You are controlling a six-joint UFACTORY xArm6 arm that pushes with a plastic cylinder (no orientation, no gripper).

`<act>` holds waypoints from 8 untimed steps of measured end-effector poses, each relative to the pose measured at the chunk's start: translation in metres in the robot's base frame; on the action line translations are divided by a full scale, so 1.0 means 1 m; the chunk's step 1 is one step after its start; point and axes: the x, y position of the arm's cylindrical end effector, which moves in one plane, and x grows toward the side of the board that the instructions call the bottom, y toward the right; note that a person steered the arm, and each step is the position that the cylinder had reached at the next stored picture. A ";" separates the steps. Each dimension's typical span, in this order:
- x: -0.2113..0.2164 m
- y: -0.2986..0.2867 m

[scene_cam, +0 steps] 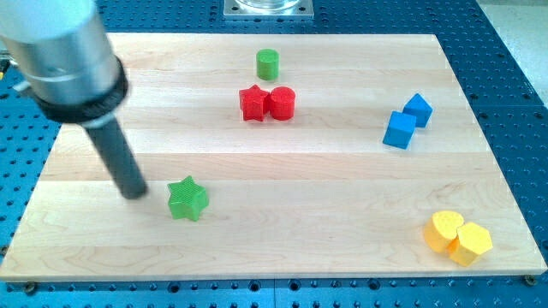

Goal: Push the green circle into the green star

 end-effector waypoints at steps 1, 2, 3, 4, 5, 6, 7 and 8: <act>0.009 0.078; 0.013 0.077; 0.034 0.096; -0.001 0.071; -0.086 0.043; -0.204 0.001; -0.281 0.073; -0.298 0.154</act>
